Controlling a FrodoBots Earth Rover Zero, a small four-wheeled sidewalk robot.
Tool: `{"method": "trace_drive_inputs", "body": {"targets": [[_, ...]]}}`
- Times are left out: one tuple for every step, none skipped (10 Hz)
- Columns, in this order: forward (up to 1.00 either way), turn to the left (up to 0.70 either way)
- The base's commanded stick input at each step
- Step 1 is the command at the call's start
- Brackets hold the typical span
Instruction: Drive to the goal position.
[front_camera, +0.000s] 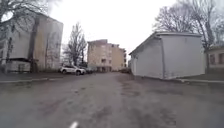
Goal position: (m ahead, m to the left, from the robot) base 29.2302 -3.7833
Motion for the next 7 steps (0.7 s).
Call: {"method": "trace_drive_inputs", "body": {"targets": [[1.0, 0.0], [1.0, 0.0], [1.0, 0.0], [1.0, 0.0], [1.0, 0.0], [1.0, 0.0], [1.0, 0.0]]}}
